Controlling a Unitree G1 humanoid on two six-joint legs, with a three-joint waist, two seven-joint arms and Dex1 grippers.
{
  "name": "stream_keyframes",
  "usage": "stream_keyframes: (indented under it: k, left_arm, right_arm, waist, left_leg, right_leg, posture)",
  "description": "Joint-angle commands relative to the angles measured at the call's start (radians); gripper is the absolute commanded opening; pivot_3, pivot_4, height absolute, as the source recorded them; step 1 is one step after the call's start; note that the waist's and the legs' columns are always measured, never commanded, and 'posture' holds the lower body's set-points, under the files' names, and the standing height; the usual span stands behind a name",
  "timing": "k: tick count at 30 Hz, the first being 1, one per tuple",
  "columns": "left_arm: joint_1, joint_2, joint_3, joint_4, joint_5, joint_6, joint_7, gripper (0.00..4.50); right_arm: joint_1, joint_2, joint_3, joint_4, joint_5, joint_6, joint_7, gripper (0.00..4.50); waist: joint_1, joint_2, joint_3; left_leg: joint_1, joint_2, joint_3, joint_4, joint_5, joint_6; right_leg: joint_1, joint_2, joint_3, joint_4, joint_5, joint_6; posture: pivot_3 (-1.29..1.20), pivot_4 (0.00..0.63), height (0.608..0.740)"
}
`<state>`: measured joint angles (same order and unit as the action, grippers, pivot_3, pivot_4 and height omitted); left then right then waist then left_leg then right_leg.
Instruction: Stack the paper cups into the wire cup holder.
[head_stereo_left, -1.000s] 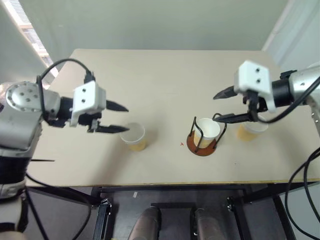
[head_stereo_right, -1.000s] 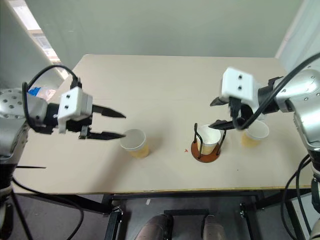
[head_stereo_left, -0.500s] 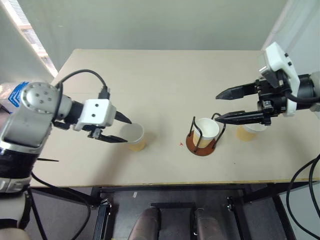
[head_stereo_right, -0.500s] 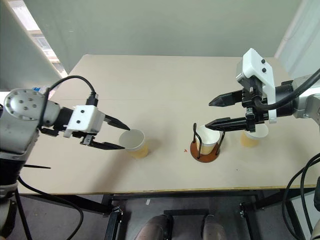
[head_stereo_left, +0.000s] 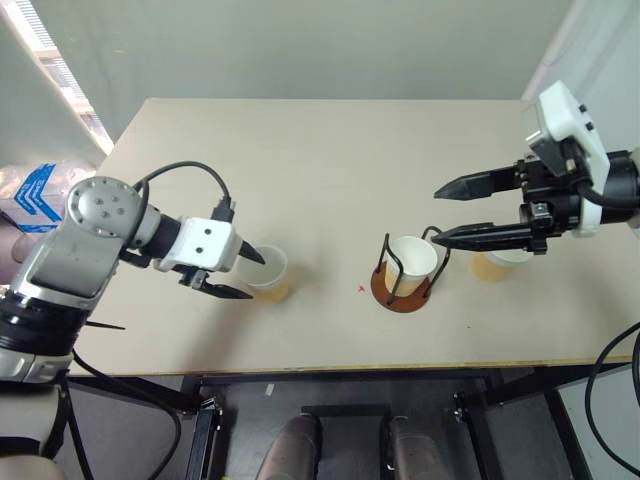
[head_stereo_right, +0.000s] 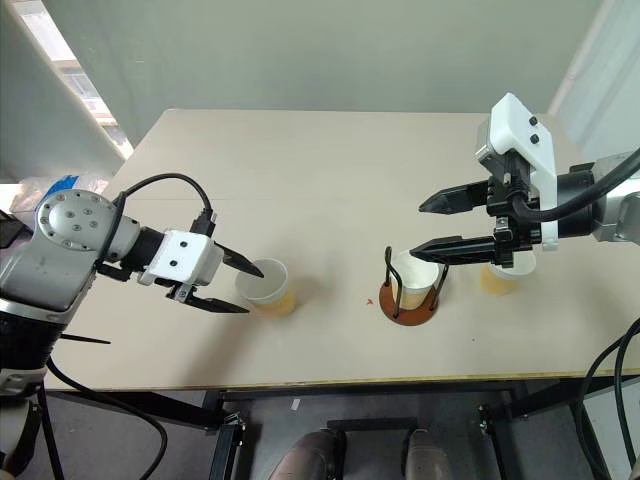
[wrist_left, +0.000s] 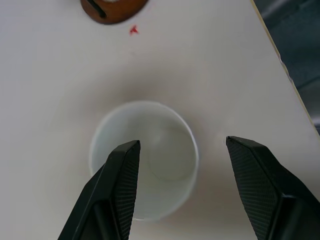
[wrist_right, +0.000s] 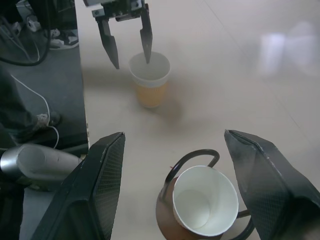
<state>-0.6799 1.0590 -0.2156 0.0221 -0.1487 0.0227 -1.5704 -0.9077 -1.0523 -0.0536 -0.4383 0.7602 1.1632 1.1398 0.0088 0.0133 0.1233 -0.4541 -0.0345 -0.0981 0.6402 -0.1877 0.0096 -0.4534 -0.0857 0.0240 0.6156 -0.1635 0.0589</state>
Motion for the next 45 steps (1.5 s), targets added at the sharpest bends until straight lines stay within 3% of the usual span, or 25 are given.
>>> stream_keyframes:
  k: [1,4,6,14,15,25,34,45]
  left_arm:
    - [0.023,0.012,-0.006,-0.024,0.015,-0.031,-0.03,3.02]
    - [0.041,-0.007,-0.017,-0.038,0.032,-0.051,-0.005,3.02]
    - [0.032,-0.034,-0.024,-0.033,0.045,-0.05,0.024,2.64]
    - [-0.003,-0.084,-0.029,-0.021,0.017,0.002,-0.005,0.12]
    - [-0.007,-0.085,-0.029,-0.023,0.011,0.017,-0.015,0.03]
    - [-0.135,-0.085,-0.031,-0.059,-0.14,0.179,-0.044,0.03]
    - [-0.421,-0.107,-0.189,0.017,-0.332,0.193,-0.044,0.03]
    - [-0.707,-0.397,-0.296,0.269,-0.353,0.12,-0.044,0.03]
  right_arm:
    - [-0.004,-0.022,-0.031,-0.014,0.021,-0.011,-0.014,3.35]
    - [0.004,-0.022,-0.032,-0.017,0.021,-0.026,-0.02,3.35]
    - [0.015,-0.022,-0.037,-0.021,0.021,-0.035,-0.026,3.42]
    - [0.065,-0.038,-0.062,-0.028,0.02,-0.084,-0.042,3.42]
    - [0.069,-0.036,-0.066,-0.028,0.019,-0.092,-0.047,3.42]
    - [0.307,-0.092,-0.201,-0.064,0.019,-0.16,-0.072,3.42]
    - [0.44,-0.199,-0.417,-0.111,0.136,-0.091,-0.038,3.42]
    - [0.46,-0.125,-0.48,-0.185,0.281,-0.034,-0.254,3.42]
  waist:
    - [0.0,0.0,0.0]
    - [-0.001,0.0,0.0]
    - [0.001,0.0,0.0]
    - [0.001,0.0,0.0]
    - [0.001,0.0,0.0]
    - [0.006,-0.001,0.0]
    - [0.008,-0.001,0.0]
    - [0.011,-0.001,0.0]
  left_leg:
    - [0.0,0.0,0.0,0.0,0.0,0.0]
    - [0.0,0.0,0.0,0.0,0.0,0.0]
    - [0.0,0.0,0.0,0.0,0.0,0.0]
    - [0.0,0.0,0.0,0.001,0.0,0.0]
    - [0.0,0.0,0.0,0.001,0.0,0.0]
    - [-0.002,0.0,0.0,0.005,-0.001,0.001]
    - [-0.002,-0.001,0.001,0.006,-0.001,0.002]
    - [-0.004,-0.005,0.002,0.009,-0.004,0.008]
  right_leg:
    - [0.0,0.0,0.0,0.0,0.0,0.0]
    - [0.0,0.0,0.0,0.0,0.0,0.0]
    - [0.0,0.0,0.0,0.0,0.0,0.0]
    - [0.0,0.0,0.0,0.001,0.0,0.0]
    - [0.0,0.0,0.0,0.001,0.0,0.0]
    - [0.002,0.0,0.0,0.0,0.002,0.003]
    - [0.004,-0.001,0.002,-0.005,0.004,0.01]
    - [0.007,-0.004,0.004,-0.006,0.001,0.024]
  posture:
    - [0.0,0.15,0.74]
    - [0.0,0.15,0.74]
    - [0.0,0.15,0.74]
    - [0.0,0.15,0.74]
    - [0.0,0.15,0.74]
    - [0.0,0.15,0.74]
    - [0.0,0.15,0.74]
    - [0.0,0.15,0.74]
